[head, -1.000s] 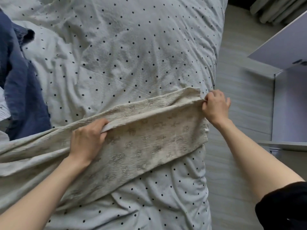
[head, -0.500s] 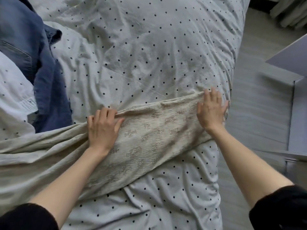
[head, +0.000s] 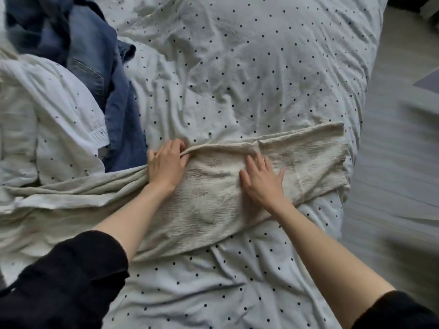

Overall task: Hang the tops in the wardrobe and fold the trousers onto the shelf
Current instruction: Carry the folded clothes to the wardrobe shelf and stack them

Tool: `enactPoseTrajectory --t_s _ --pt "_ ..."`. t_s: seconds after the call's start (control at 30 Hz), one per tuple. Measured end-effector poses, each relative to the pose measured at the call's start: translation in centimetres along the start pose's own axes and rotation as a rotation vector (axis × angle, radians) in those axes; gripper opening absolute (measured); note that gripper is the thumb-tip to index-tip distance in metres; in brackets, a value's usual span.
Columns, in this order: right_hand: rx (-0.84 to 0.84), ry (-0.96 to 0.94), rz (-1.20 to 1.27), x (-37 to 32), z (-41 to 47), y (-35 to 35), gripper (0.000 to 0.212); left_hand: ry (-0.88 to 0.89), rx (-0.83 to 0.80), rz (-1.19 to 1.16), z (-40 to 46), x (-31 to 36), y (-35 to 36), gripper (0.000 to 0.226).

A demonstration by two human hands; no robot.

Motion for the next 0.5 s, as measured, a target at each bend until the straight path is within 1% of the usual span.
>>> enactPoseTrajectory --t_s 0.07,0.13,0.2,0.27,0.33,0.43,0.5 --pt "0.02 -0.078 -0.028 -2.0 -1.9 0.2 0.056 0.003 -0.008 0.049 -2.1 -1.6 -0.2 0.034" --pt "0.016 -0.207 -0.108 -4.5 -4.6 1.6 0.058 0.012 0.021 0.141 -5.4 -3.8 -0.9 0.05" --pt "0.025 -0.319 -0.175 -7.1 -6.8 3.4 0.058 0.005 0.019 0.195 -8.5 -6.5 -1.4 0.058" --pt "0.041 -0.386 -0.206 -9.6 -8.1 4.9 0.058 -0.027 -0.012 0.23 -10.9 -9.5 -1.9 0.059" --pt "0.059 -0.398 -0.22 -11.2 -8.5 5.8 0.058 -0.059 -0.046 0.245 -12.0 -11.9 -2.5 0.057" --pt "0.094 -0.43 -0.218 -14.4 -9.7 7.1 0.058 -0.092 -0.041 0.283 -13.1 -16.2 -5.0 0.054" --pt "0.12 -0.447 -0.207 -15.9 -10.2 7.1 0.057 -0.083 -0.022 0.291 -12.8 -18.5 -6.6 0.053"
Point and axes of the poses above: each hand's wrist, its own z-axis towards the middle knuckle, its own y-axis out of the palm, x = y × z, the point moved 4 cm from there along z, towards the middle knuckle, and after that the axes turned 2 degrees about -z, right-handed, at the moved point
